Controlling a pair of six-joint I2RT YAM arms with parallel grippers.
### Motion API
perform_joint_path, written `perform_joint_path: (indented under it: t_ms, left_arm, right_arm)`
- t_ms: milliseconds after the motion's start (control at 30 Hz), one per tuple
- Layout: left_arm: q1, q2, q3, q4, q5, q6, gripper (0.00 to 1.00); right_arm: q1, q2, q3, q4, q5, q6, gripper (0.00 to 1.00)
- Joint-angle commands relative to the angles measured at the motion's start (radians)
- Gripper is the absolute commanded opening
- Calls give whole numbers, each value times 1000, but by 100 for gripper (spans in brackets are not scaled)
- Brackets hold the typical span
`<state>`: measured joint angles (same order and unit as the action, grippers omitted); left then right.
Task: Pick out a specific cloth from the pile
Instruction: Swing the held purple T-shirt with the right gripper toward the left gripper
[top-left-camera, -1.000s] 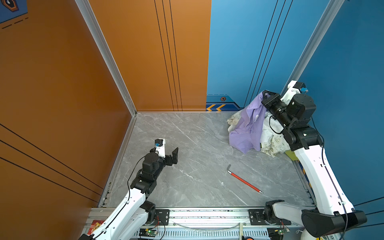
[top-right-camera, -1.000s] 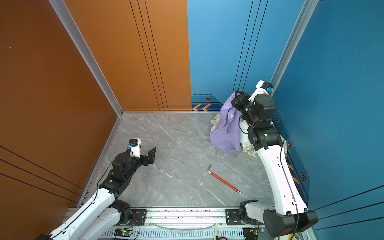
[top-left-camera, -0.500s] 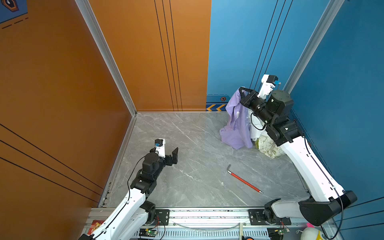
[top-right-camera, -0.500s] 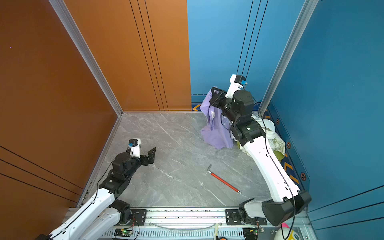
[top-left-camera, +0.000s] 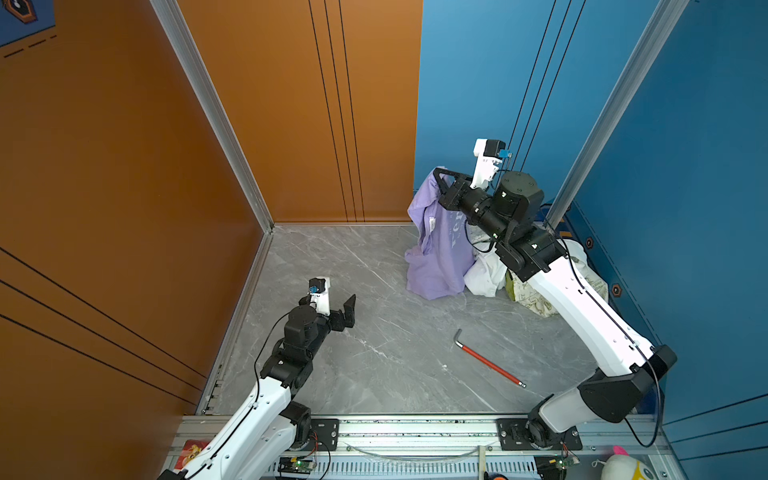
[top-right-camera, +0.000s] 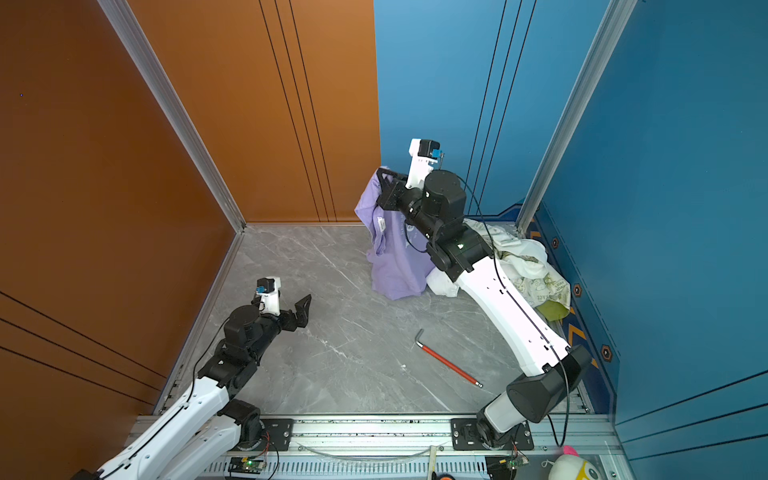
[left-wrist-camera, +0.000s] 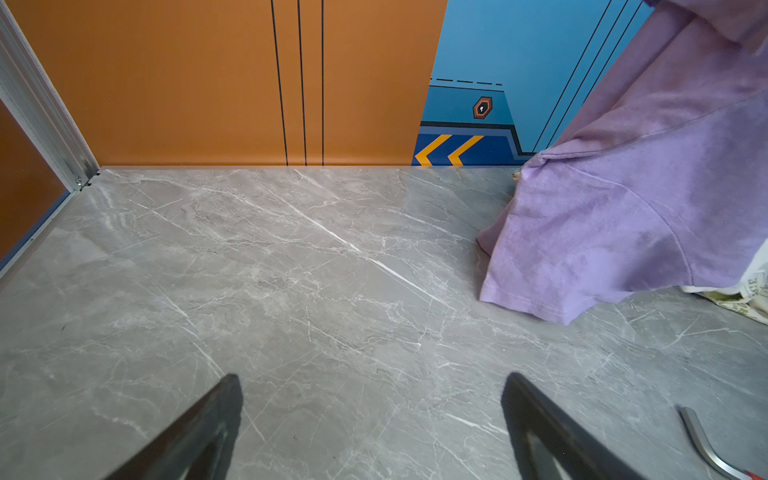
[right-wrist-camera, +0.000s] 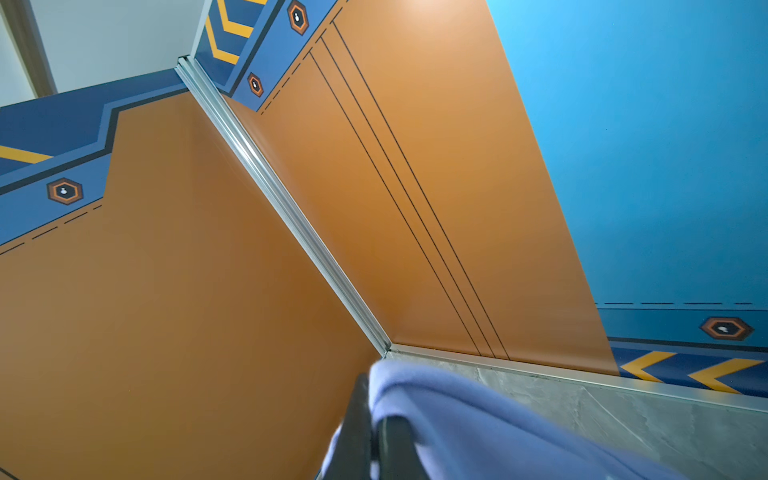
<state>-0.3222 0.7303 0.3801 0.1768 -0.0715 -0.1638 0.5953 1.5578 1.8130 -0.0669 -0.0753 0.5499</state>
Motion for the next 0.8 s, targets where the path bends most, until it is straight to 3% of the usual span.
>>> perform_joint_path:
  t_ms: [0, 267, 600, 767]
  left_arm:
    - [-10, -24, -16, 21, -38, 23, 98]
    - [-9, -53, -24, 22, -69, 32, 98]
    - [-11, -75, -31, 21, -89, 38, 98]
    - [-11, -81, -31, 22, -94, 39, 98]
  right_arm:
    - [40, 33, 80, 104, -7, -19, 4]
    - [153, 202, 246, 114, -13, -13, 4]
    - [243, 452, 571, 84, -61, 5, 4]
    - [244, 473, 591, 69, -47, -2, 4]
